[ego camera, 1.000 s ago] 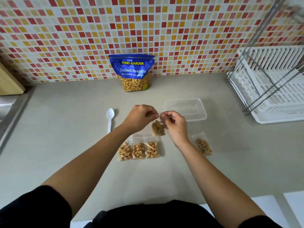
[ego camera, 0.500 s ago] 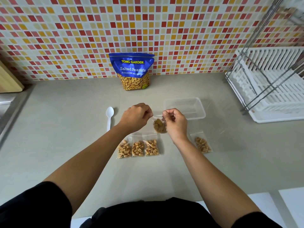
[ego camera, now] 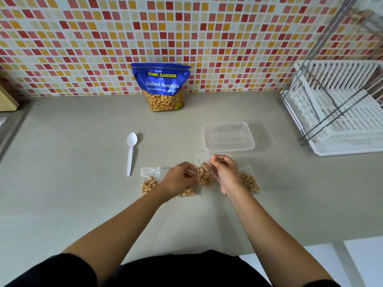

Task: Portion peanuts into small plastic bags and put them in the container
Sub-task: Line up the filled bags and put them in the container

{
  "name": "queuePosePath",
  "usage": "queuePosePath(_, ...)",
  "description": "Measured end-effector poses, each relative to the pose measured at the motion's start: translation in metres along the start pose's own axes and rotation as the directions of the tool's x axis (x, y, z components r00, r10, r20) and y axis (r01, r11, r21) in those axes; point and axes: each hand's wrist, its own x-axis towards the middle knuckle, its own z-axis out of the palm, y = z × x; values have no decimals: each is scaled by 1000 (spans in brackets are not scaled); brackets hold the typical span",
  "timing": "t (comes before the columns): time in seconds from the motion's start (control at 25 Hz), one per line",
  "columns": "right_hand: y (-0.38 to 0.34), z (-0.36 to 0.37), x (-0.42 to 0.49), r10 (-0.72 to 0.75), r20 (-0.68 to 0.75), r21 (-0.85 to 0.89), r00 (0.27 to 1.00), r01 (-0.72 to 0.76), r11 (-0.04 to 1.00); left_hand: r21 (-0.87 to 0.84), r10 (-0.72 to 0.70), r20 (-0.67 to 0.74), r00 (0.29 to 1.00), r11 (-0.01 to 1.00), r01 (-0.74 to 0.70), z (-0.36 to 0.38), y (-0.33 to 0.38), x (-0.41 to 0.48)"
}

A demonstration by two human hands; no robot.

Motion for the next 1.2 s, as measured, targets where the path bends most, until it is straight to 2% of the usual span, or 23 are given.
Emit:
queuePosePath(0.04, 6, -4, 4, -56, -24, -133, 998, 52, 990, 40, -14, -45, 999, 999, 16, 5, -1, 0)
queuePosePath(0.08, 10, -8, 7, -143, -26, -325, 989, 127, 937, 94, -15, -89, 996, 995, 23, 9, -2, 0)
queuePosePath(0.16, 14, -12, 11, -289, 53, -603, 956, 261, 754, 199, -4, -158, 987, 979, 36, 16, -4, 2)
queuePosePath(0.24, 18, -12, 16, -302, 139, -696, 943, 310, 648, 317, 2, -184, 983, 947, 57, 20, -6, 3)
queuePosePath(0.36, 23, -14, 22, -262, 200, -773, 944, 317, 550, 521, 87, -175, 981, 854, 17, 27, -6, 4)
queuePosePath(0.48, 18, -25, 21, -359, 167, -758, 918, 352, 549, 582, 198, -169, 965, 811, -65, 26, 0, 7)
queuePosePath(0.56, 13, -47, 23, -522, 95, -755, 848, 403, 517, 570, 229, -125, 965, 813, -119, 32, 8, 13)
queuePosePath(0.64, 12, -79, 31, -633, -8, -787, 774, 385, 482, 552, 218, -58, 974, 820, -151, 45, 17, 22)
queuePosePath(0.68, 12, -96, 35, -632, -63, -810, 772, 331, 485, 554, 213, -7, 977, 814, -173, 53, 21, 26)
queuePosePath(0.8, 15, -121, 44, -420, -182, -847, 889, 75, 526, 604, 267, 123, 956, 744, -286, 86, 31, 47)
queuePosePath(0.88, 18, -122, 43, -383, -125, -838, 915, 108, 534, 646, 267, 113, 957, 712, -275, 106, 39, 61)
queuePosePath(1.0, 22, -119, 35, -386, -60, -771, 921, 203, 604, 663, 228, 72, 971, 716, -217, 124, 40, 74)
queuePosePath(1.2, 30, -112, 26, -364, -53, -687, 930, 231, 689, 660, 240, -6, 971, 730, -176, 125, 26, 79)
